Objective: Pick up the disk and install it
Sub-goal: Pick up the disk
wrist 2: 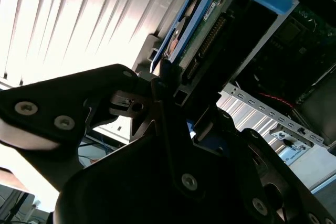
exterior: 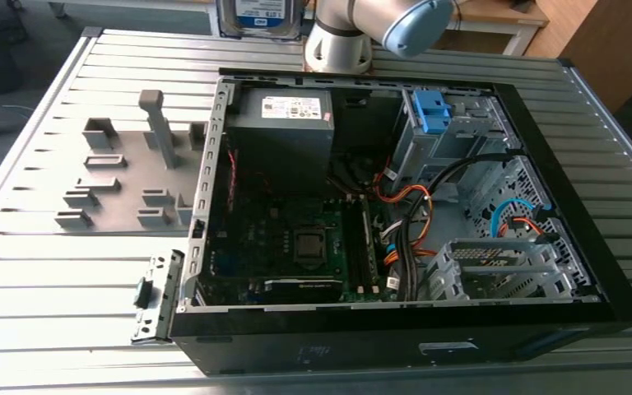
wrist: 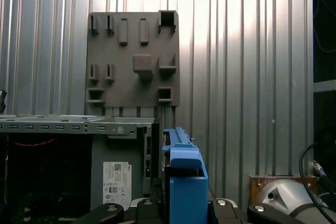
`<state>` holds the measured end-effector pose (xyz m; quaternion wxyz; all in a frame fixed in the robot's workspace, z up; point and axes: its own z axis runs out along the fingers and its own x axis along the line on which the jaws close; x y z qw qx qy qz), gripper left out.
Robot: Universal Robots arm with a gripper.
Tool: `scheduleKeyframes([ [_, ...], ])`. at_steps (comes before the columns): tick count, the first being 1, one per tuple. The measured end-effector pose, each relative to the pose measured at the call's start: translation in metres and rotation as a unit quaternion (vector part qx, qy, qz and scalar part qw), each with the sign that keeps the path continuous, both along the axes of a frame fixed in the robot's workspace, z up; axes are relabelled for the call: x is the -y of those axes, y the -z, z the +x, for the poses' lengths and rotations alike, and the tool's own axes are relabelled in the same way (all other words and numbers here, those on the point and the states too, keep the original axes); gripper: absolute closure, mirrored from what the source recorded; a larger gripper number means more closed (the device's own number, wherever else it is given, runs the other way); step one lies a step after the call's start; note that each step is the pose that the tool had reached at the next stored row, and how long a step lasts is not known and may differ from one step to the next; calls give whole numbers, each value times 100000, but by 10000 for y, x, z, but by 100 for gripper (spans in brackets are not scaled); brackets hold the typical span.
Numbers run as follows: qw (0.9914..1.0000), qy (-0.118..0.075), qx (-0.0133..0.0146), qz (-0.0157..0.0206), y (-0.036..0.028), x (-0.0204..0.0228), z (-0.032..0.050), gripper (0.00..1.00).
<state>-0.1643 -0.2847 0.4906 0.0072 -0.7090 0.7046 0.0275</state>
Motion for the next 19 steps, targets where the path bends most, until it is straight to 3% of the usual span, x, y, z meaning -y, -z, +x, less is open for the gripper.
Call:
scheduleKeyframes([
  [1, 100000, -1, -6, -1, 0, 0, 14, 64],
  [2, 100000, -4, -40, -3, 0, 0, 94, 64],
  [19, 100000, -4, -251, 1, 1, 0, 399, 64],
])
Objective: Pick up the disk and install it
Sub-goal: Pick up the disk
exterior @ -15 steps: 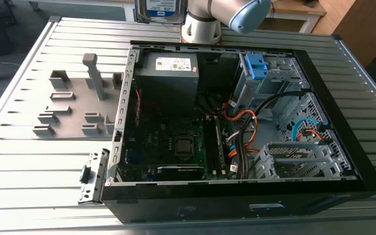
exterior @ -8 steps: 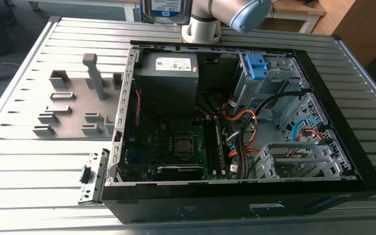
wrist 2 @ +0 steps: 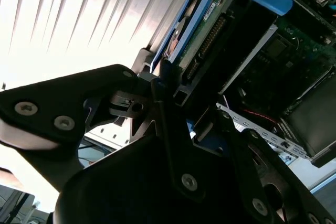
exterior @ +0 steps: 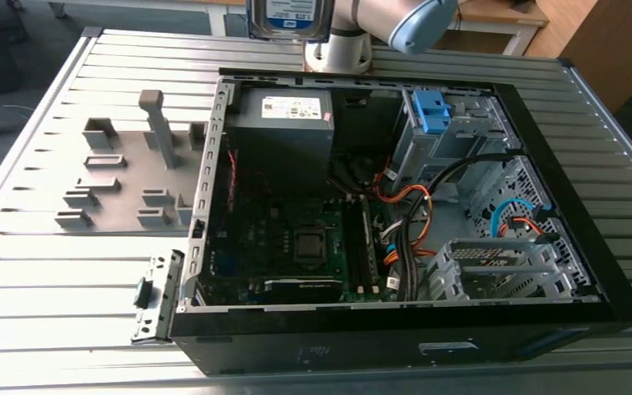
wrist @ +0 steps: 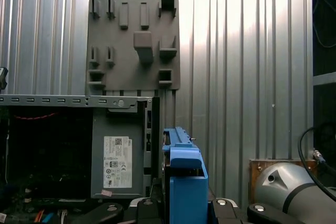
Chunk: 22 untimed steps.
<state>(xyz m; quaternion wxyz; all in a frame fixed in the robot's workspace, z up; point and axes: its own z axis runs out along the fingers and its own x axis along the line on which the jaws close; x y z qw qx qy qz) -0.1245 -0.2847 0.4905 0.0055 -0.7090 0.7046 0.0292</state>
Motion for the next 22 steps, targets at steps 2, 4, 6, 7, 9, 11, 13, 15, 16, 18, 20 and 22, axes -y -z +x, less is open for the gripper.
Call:
scheduleKeyframes([
  [2, 100000, 1, -29, -3, 0, 0, 40, 64],
  [4, 100000, -1, -57, -1, 0, 0, 83, 64],
  [6, 100000, 1, -90, -4, 0, 0, 128, 64],
  [7, 100000, 3, -103, -1, 1, 0, 149, 64],
  [9, 100000, 1, -140, -4, 1, 0, 194, 64],
  [11, 100000, -2, -176, -1, 1, 0, 239, 64],
  [13, 100000, 3, -217, -4, 1, 0, 285, 64],
  [15, 100000, 1, -253, 1, 2, 0, 331, 64],
  [16, 100000, 2, -273, -1, 2, 0, 354, 64],
  [18, 100000, 0, -314, 0, 2, 0, 402, 64],
  [20, 99999, 0, -363, -3, 2, 0, 452, 64],
  [22, 99999, -1, -410, -2, 2, 0, 499, 64],
])
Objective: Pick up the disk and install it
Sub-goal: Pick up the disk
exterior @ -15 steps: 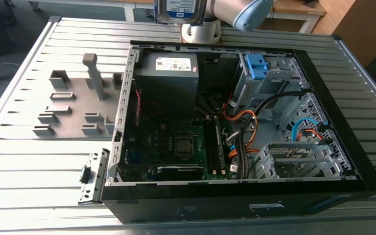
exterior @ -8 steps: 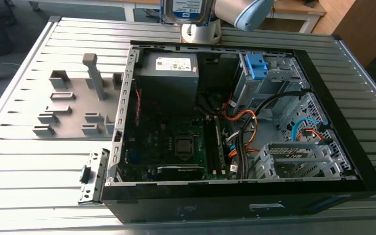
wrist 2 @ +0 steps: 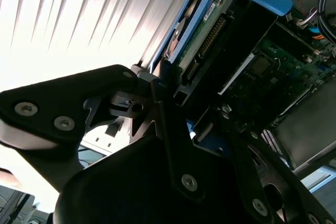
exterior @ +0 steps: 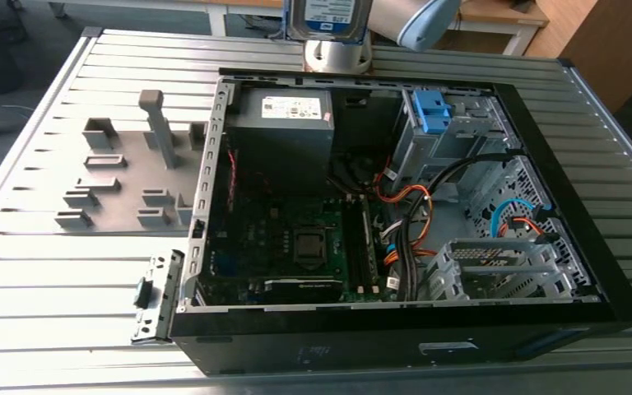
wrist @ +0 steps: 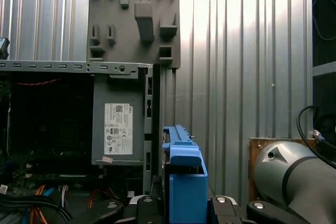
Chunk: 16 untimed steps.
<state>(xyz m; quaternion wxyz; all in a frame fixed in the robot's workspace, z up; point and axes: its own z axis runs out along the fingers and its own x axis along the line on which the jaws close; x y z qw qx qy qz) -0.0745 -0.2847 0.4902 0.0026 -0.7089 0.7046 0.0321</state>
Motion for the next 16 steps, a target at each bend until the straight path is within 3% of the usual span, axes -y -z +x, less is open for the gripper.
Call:
scheduleKeyframes([
  [8, 100000, 29, -152, -7, 1, 0, 185, 64],
  [16, 100000, 24, -147, -13, 1, 8, 196, 64],
])
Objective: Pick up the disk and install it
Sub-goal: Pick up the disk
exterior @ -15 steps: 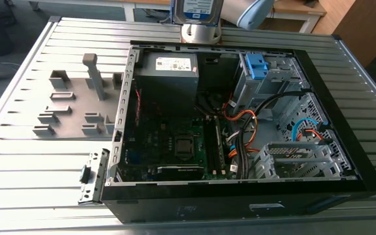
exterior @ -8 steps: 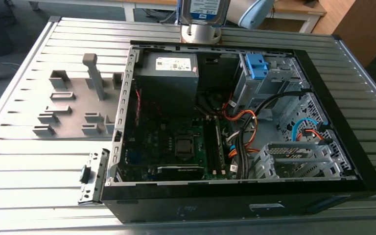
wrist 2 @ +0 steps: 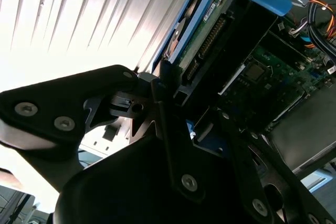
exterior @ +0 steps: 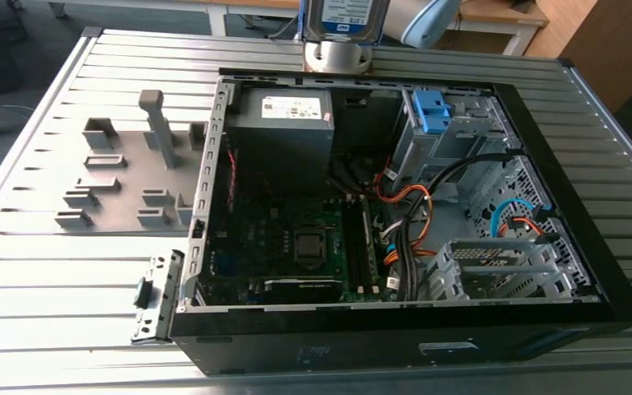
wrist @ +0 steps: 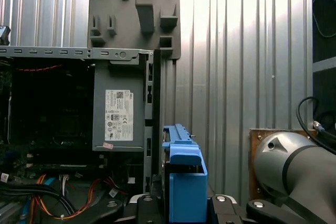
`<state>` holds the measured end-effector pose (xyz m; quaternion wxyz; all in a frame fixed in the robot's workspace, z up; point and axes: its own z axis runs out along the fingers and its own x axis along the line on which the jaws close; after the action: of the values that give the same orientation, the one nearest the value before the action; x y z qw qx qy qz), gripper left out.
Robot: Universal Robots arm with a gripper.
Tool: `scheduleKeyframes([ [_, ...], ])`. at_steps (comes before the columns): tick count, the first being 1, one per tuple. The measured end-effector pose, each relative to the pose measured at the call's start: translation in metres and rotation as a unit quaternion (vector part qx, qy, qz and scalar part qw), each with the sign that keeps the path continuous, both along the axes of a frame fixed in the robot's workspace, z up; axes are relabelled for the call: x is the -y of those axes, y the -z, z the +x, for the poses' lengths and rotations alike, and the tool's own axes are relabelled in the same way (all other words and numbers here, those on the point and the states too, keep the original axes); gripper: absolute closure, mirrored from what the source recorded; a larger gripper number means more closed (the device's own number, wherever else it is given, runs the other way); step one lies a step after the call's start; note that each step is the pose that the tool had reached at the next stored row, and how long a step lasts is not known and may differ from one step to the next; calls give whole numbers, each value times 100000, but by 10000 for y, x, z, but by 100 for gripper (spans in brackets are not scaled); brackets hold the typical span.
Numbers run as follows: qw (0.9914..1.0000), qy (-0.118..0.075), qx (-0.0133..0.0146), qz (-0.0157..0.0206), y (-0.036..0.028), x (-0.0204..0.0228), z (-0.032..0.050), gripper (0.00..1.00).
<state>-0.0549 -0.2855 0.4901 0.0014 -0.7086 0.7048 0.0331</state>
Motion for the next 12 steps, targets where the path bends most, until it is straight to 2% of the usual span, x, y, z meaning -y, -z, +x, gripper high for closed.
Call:
scheduleKeyframes([
  [12, 100000, 5, 1, -59, 0, 127, 0, 64],
])
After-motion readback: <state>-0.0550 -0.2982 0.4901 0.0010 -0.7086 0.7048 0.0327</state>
